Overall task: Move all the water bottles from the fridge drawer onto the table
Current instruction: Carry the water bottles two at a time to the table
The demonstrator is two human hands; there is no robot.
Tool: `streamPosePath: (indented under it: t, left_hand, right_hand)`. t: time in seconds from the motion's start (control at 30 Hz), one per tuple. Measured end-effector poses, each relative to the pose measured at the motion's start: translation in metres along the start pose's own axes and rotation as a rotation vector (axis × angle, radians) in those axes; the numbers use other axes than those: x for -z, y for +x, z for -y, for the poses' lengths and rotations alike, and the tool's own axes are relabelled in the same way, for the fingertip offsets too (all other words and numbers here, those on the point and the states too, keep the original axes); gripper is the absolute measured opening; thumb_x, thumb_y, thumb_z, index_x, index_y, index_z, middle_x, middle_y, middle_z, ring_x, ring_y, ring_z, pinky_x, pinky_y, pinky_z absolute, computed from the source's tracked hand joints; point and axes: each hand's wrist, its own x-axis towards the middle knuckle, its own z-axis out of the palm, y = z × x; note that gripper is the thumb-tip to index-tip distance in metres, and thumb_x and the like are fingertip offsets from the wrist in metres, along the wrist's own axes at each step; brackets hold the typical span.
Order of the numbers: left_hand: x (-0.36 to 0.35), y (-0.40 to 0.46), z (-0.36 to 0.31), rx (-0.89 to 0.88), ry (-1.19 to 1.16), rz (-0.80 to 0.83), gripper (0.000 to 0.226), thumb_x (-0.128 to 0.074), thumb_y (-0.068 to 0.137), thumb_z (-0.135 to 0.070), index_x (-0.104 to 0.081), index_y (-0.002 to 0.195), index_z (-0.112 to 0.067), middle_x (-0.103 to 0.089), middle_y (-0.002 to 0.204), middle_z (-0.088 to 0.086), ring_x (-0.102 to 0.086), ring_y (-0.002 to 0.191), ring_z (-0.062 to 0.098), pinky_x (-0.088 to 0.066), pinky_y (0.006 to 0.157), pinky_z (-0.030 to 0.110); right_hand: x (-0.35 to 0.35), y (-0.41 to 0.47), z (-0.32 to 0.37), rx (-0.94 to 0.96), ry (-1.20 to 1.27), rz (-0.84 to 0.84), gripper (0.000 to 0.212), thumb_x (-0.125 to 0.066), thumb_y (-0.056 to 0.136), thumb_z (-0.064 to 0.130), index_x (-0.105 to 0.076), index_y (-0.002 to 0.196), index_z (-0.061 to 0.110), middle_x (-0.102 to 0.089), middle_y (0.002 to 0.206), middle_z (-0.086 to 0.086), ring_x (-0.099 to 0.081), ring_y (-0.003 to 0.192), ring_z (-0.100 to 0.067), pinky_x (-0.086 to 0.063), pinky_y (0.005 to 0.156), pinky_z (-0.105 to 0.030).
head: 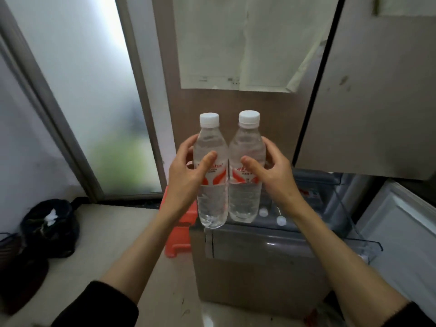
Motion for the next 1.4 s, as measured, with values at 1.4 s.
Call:
streamPosePath:
  t: [1.4]
  left_hand:
    - [0.63,-0.462,-0.048,0.616,0.477,-1.125,0.059,-0.074,0.074,-0.027,-0.048,0.127,-0.022,-0.058,0.108,-0.009,-0.057,0.094,0.002,-0.051,0.079,0.023]
  right_hand:
    - [-0.702,-0.287,0.126,0.083,0.105,1.26,0.064,-0.073,0.07,0.042,-0.052,0.127,0.02,-0.063,0.116,0.007,-0.06,0.106,-0.008,-0.05,0.094,-0.036]
